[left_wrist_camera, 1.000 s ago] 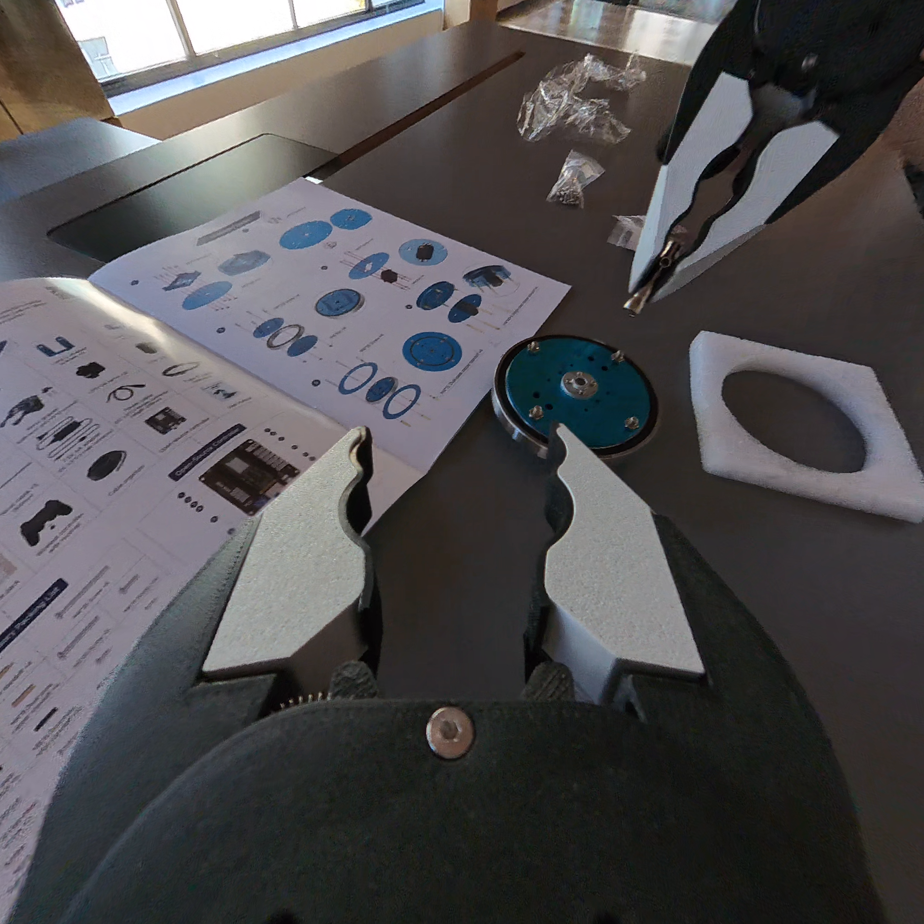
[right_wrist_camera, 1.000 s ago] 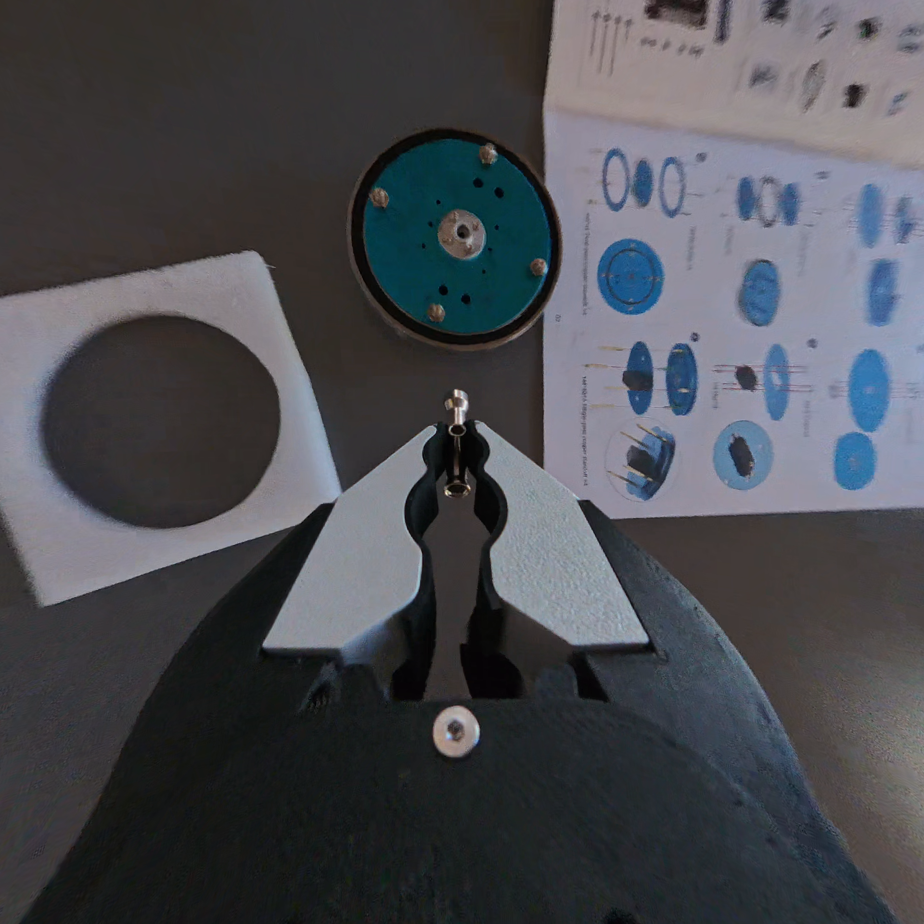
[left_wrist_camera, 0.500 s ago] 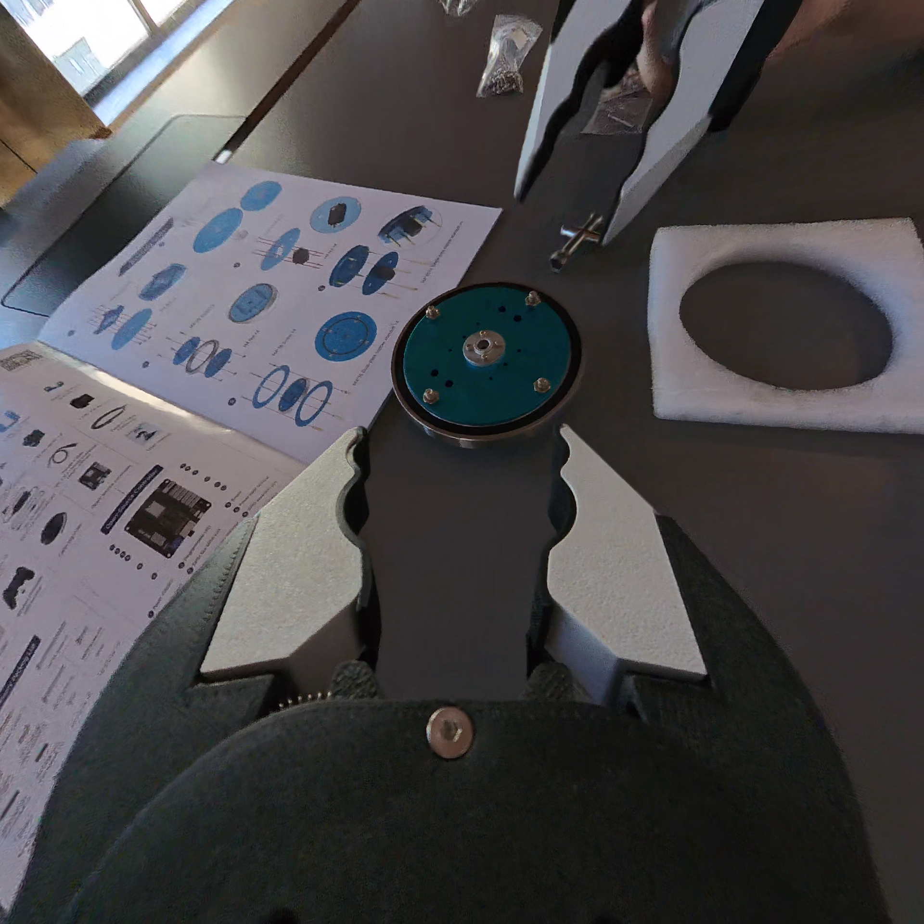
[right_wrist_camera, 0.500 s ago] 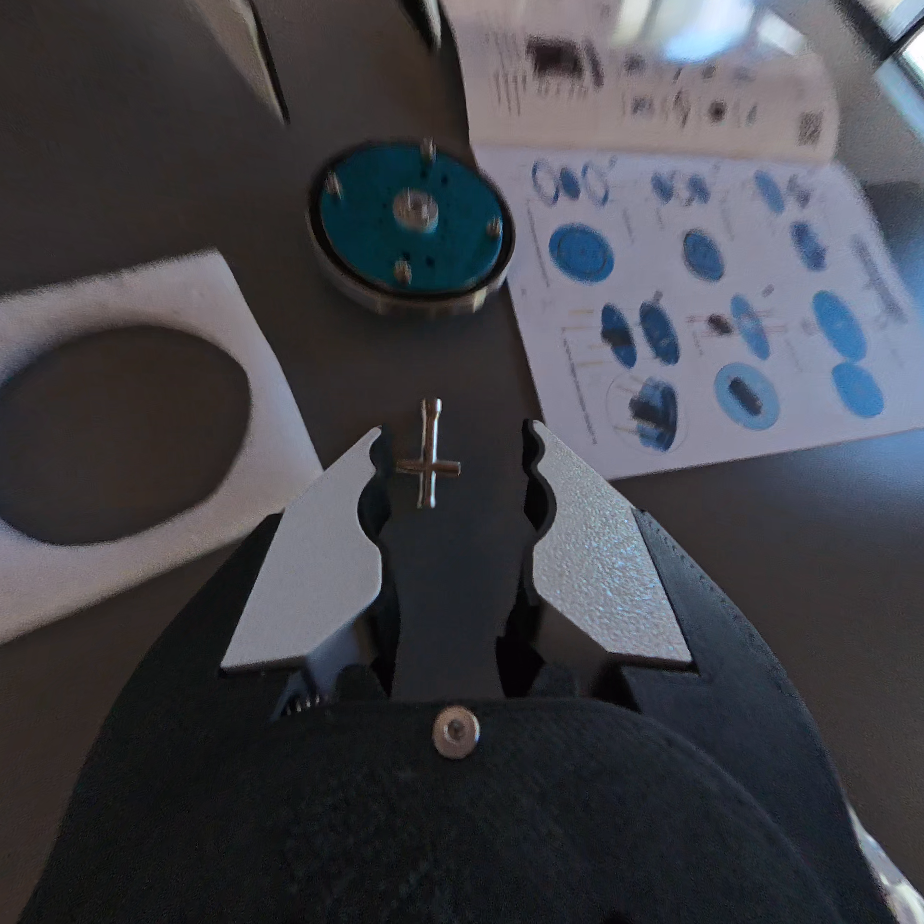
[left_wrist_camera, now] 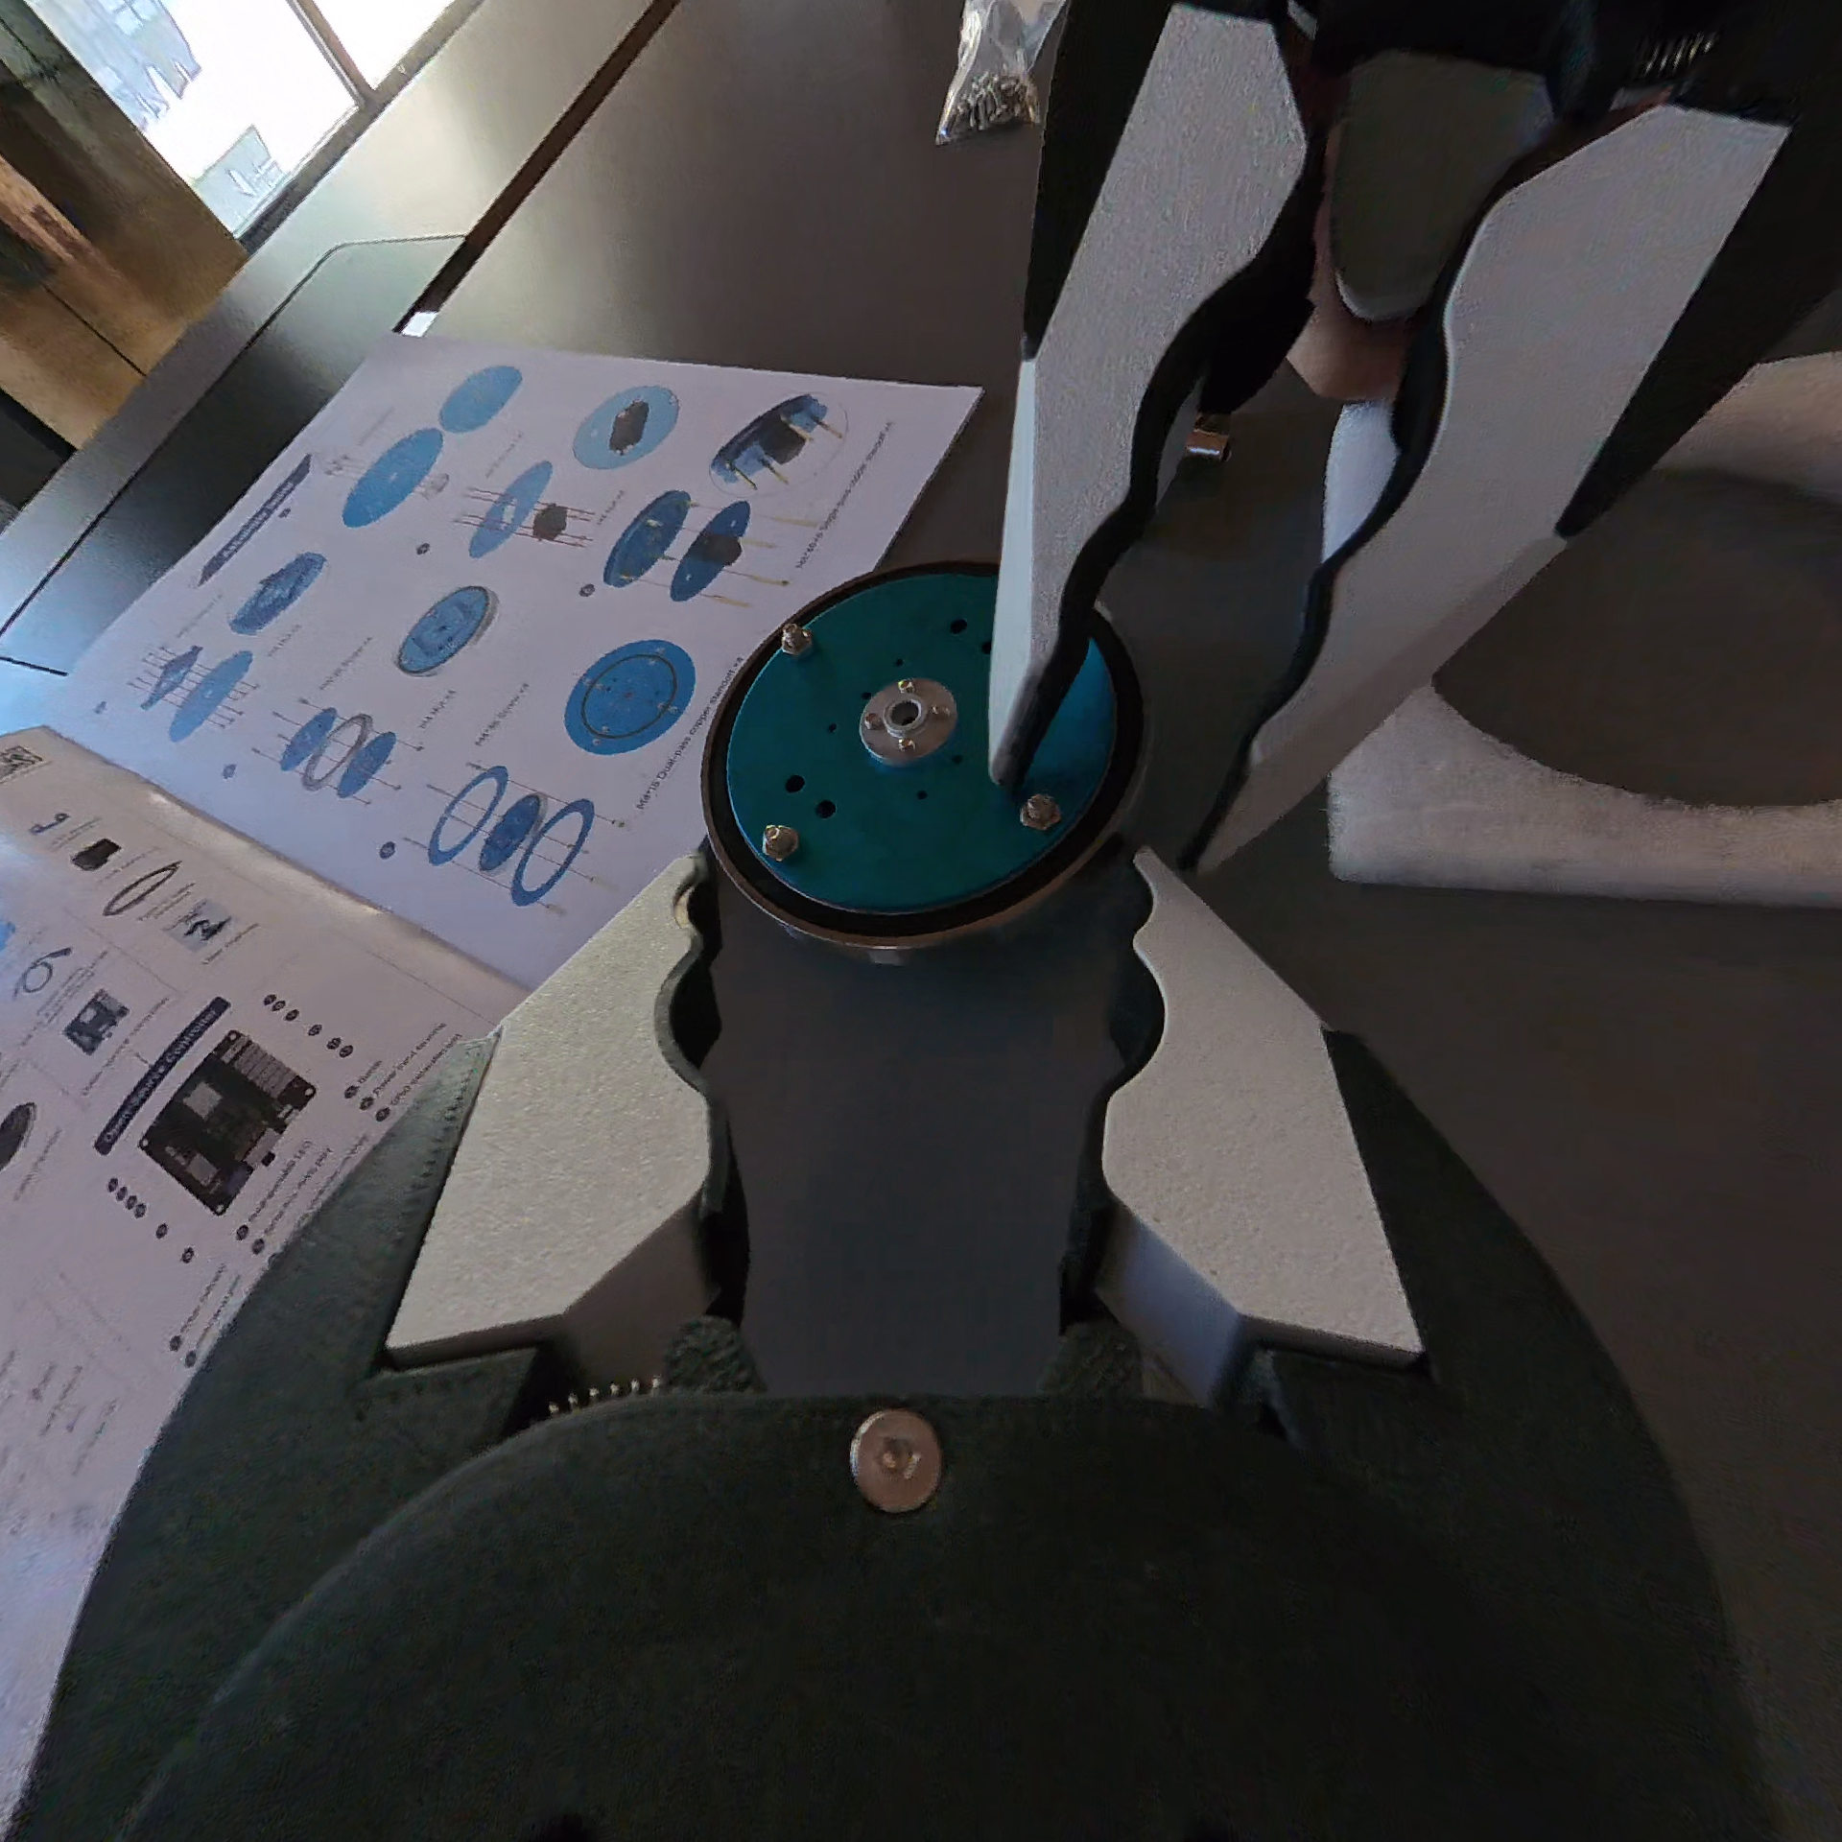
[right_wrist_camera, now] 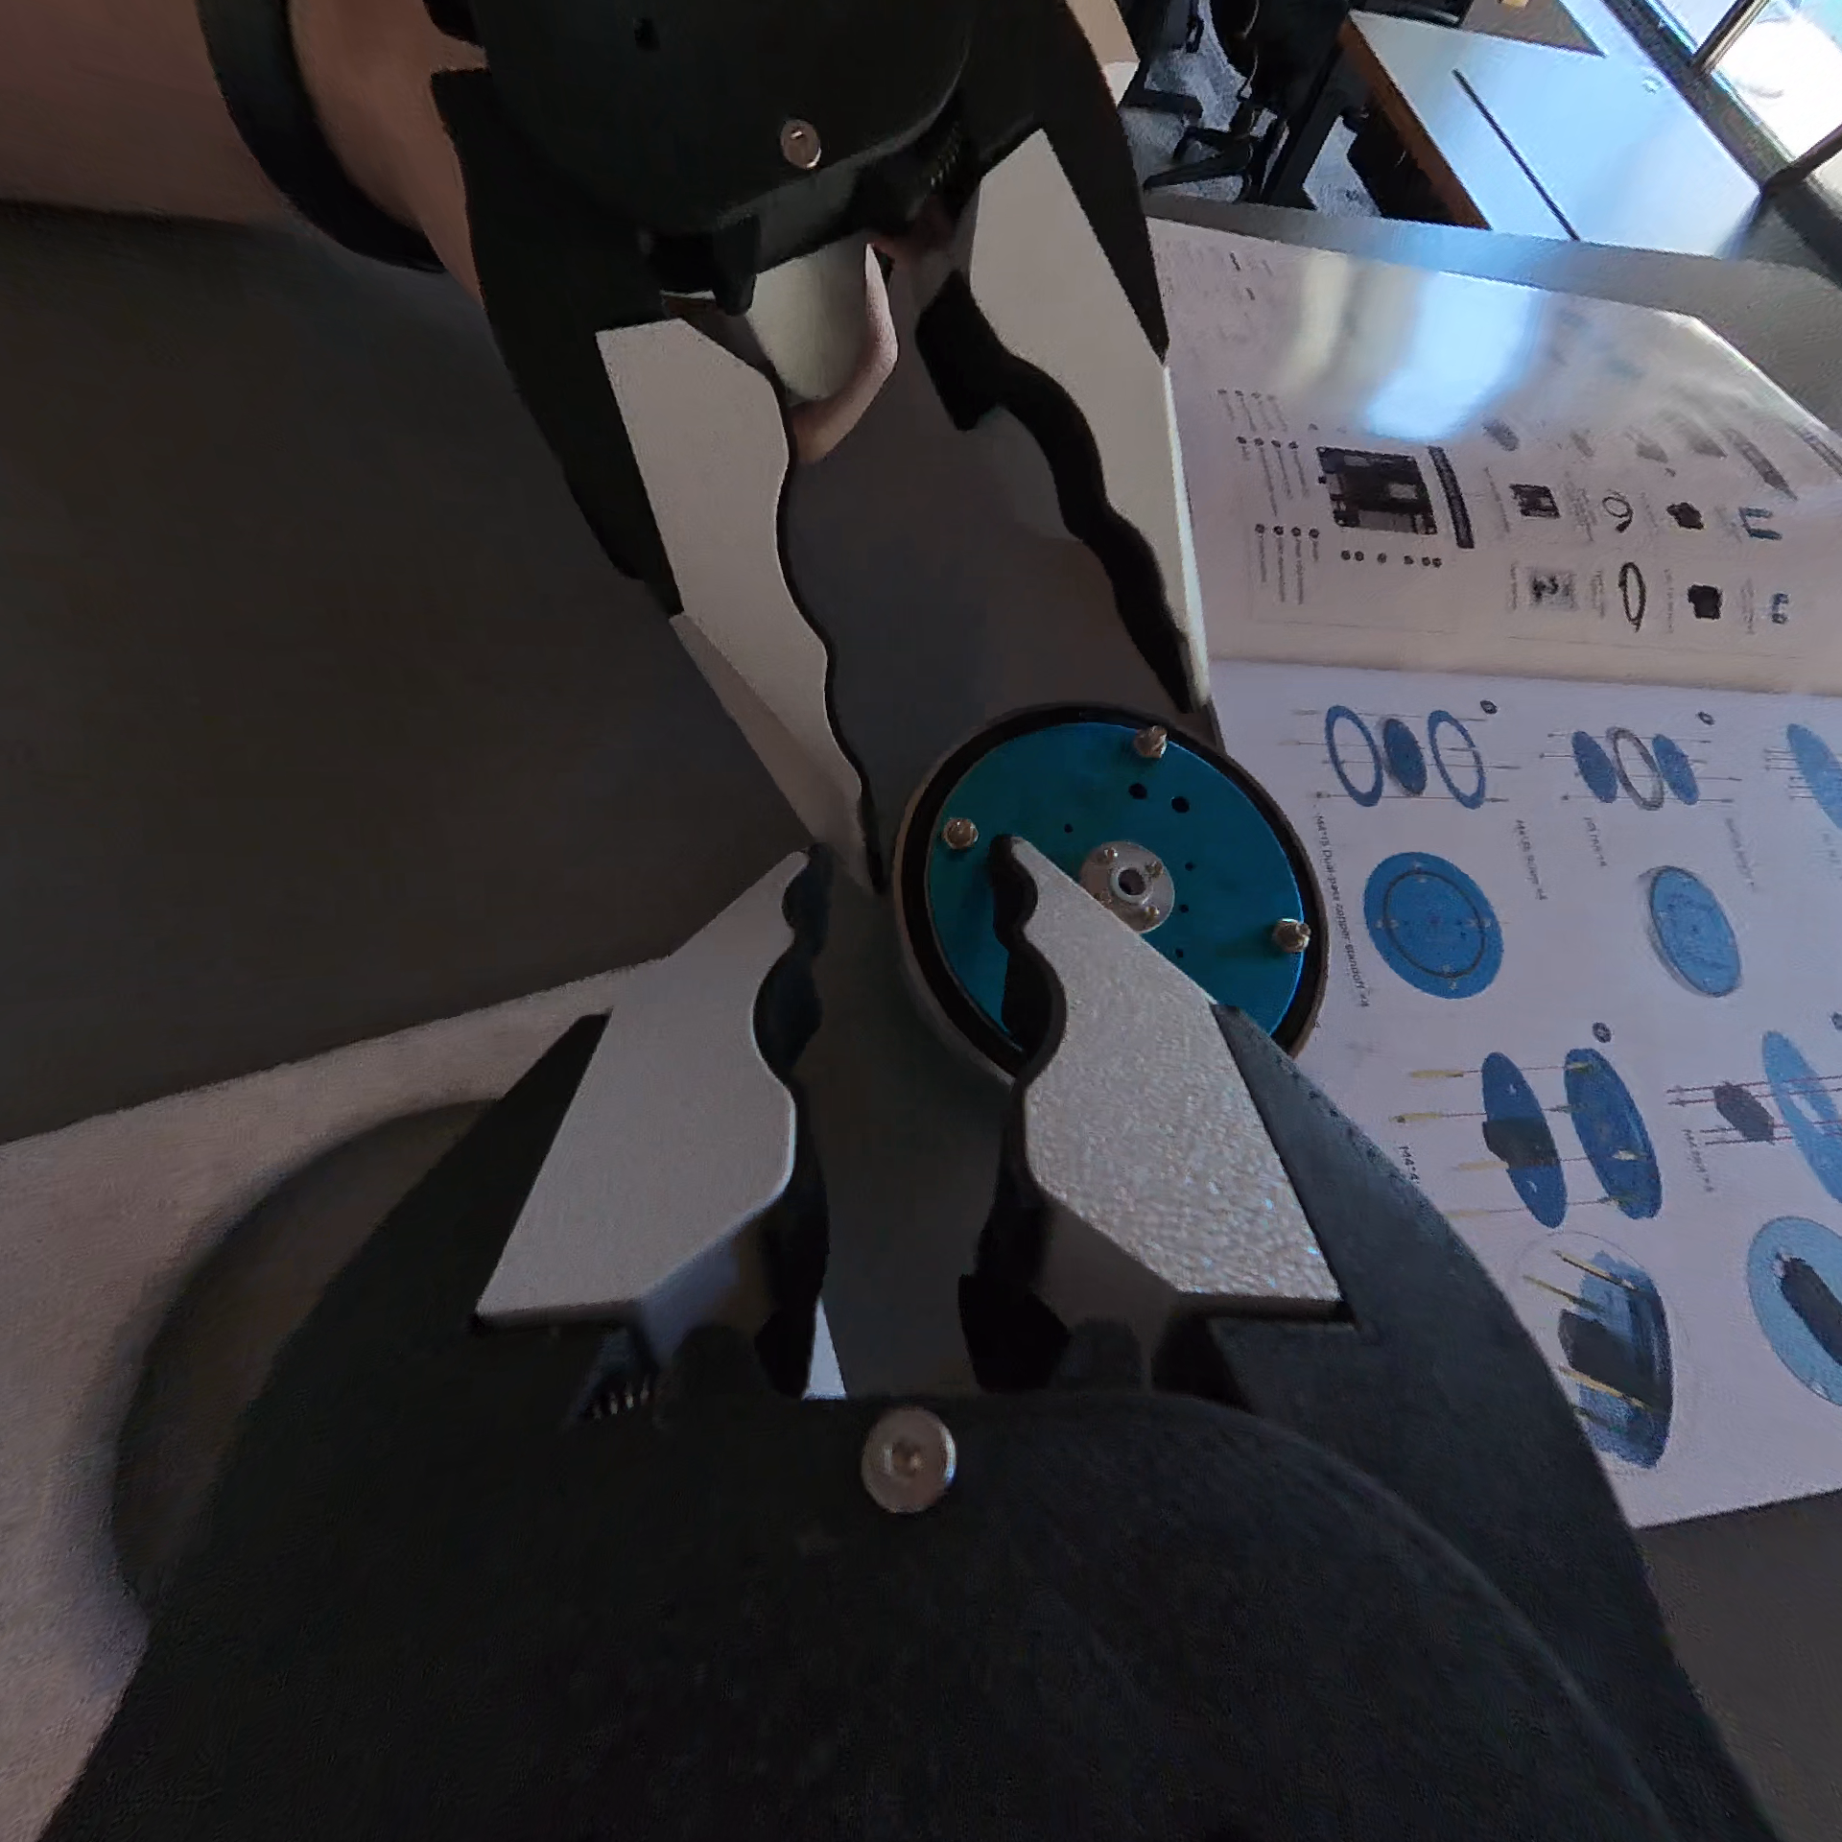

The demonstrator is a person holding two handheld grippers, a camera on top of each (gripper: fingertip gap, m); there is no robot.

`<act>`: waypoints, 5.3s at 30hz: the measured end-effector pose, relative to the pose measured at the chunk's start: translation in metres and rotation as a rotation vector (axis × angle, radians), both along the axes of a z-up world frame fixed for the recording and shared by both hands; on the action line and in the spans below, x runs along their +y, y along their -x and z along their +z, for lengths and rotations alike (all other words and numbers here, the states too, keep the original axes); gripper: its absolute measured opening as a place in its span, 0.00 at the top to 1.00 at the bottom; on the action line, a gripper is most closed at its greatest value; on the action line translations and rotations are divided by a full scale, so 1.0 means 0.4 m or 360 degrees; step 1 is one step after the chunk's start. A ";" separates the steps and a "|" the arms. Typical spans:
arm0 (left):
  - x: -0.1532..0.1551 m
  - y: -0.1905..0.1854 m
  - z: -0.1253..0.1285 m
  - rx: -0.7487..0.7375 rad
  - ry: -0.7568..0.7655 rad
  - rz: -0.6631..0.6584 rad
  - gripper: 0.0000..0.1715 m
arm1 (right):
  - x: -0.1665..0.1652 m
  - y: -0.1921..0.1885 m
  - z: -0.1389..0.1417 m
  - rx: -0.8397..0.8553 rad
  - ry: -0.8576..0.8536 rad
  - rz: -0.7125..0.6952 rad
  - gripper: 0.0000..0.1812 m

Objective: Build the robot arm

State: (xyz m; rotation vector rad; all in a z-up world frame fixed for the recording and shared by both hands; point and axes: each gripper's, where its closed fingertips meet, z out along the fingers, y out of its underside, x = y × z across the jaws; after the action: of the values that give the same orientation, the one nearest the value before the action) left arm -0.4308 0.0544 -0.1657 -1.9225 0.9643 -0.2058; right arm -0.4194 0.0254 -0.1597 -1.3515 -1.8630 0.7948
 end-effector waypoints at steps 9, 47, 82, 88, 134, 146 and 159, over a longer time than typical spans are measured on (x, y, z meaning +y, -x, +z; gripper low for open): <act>-0.005 -0.011 -0.004 0.0042 -0.0027 -0.0036 0.58 | -0.031 -0.015 0.016 0.0066 -0.0166 0.0095 0.99; -0.003 -0.009 -0.004 0.0074 -0.0049 -0.0026 0.60 | 0.013 0.002 0.000 0.0008 0.0023 -0.0058 0.85; -0.035 -0.055 0.034 -0.0121 0.0148 -0.0253 1.00 | 0.014 -0.001 0.006 0.0114 0.0111 -0.0057 0.92; -0.035 -0.055 0.034 -0.0127 0.0148 -0.0252 1.00 | 0.015 0.003 0.007 0.0117 0.0150 -0.0083 0.91; -0.040 0.032 0.030 -0.0019 -0.0050 -0.0126 0.70 | 0.083 -0.108 0.032 0.0233 -0.0207 0.0132 0.86; -0.018 0.054 0.011 -0.0147 0.0098 -0.0058 0.56 | 0.110 -0.106 0.051 -0.0603 -0.0753 0.0787 0.94; -0.012 0.016 0.038 -0.0232 0.0025 -0.0089 0.56 | 0.120 -0.090 0.000 -0.1083 -0.0693 0.0823 0.91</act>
State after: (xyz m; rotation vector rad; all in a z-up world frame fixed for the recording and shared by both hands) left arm -0.4372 0.0497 -0.1506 -1.8681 0.9218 -0.3818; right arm -0.3834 0.0733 -0.1597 -0.9177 -2.7817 0.1091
